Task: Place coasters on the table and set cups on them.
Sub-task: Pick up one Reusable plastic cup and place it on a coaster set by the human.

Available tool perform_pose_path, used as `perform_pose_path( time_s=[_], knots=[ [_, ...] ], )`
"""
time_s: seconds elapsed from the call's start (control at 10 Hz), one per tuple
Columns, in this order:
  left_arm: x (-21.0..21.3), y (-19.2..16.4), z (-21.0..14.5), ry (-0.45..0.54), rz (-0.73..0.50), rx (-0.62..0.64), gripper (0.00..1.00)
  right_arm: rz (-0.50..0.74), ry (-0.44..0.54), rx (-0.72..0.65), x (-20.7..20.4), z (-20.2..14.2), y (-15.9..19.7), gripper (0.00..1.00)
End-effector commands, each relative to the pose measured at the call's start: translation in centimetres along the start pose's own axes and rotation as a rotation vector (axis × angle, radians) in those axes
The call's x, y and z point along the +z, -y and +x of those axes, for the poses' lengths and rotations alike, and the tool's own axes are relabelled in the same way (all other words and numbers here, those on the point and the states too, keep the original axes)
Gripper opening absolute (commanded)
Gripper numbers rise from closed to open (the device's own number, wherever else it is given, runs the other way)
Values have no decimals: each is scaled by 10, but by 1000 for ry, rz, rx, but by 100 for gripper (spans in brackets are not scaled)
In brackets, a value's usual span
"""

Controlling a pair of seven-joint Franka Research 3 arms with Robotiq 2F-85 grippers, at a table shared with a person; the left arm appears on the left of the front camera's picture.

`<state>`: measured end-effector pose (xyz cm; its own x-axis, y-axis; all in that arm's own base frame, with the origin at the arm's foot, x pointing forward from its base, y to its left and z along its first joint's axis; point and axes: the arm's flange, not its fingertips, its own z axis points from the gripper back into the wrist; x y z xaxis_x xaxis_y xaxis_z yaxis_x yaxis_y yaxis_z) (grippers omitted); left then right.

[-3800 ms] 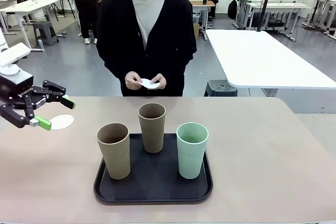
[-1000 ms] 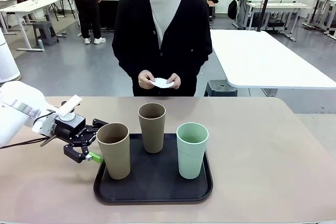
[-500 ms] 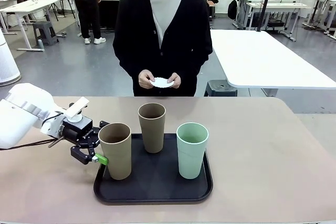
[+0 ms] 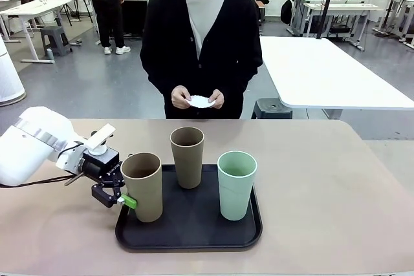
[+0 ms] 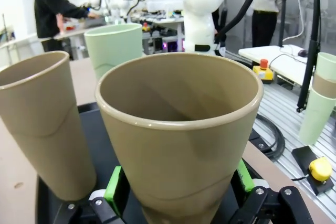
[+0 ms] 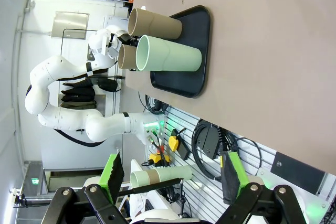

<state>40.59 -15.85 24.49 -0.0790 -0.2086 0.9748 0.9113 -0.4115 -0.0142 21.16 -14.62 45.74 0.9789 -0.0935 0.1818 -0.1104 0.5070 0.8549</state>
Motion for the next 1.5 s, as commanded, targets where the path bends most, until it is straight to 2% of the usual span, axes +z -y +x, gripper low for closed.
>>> perform_pose_path(
  time_s=[0.0, 0.3, 0.4, 0.5, 0.6, 0.7, 0.8, 0.9, 1.0, 1.2, 1.4],
  knots=[
    [-8, -4, 3, 8, -20, -3, 100, 23, 8, 11, -1, 1, 1, 100],
    [-14, -4, 2, 17, -42, -7, 100, 23, 8, 11, -1, 1, 1, 100],
    [-15, -3, 1, 15, -63, -10, 43, 23, 8, 11, -1, 1, 1, 100],
    [-15, -3, 1, 22, -60, -9, 43, 23, 8, 11, -1, 1, 1, 100],
    [-13, -3, 2, 29, -57, -4, 0, 23, 8, 11, -1, 1, 1, 100],
    [-11, -2, 3, 34, -59, -3, 37, 23, 8, 11, -1, 1, 1, 100],
    [-7, 1, 7, 48, -66, -2, 0, 23, 8, 11, -1, 1, 1, 100],
    [-3, 7, 11, 63, -74, 13, 0, 23, 8, 11, -1, 1, 1, 100],
    [3, 21, 32, 85, -58, 28, 59, 23, 8, 11, -1, 1, 1, 100],
    [39, 50, 114, 67, 14, -45, 59, 23, 8, 11, -1, 1, 1, 100],
    [77, 61, 176, 99, 21, 67, 59, 23, 8, 11, -1, 1, 1, 100]
  ],
)
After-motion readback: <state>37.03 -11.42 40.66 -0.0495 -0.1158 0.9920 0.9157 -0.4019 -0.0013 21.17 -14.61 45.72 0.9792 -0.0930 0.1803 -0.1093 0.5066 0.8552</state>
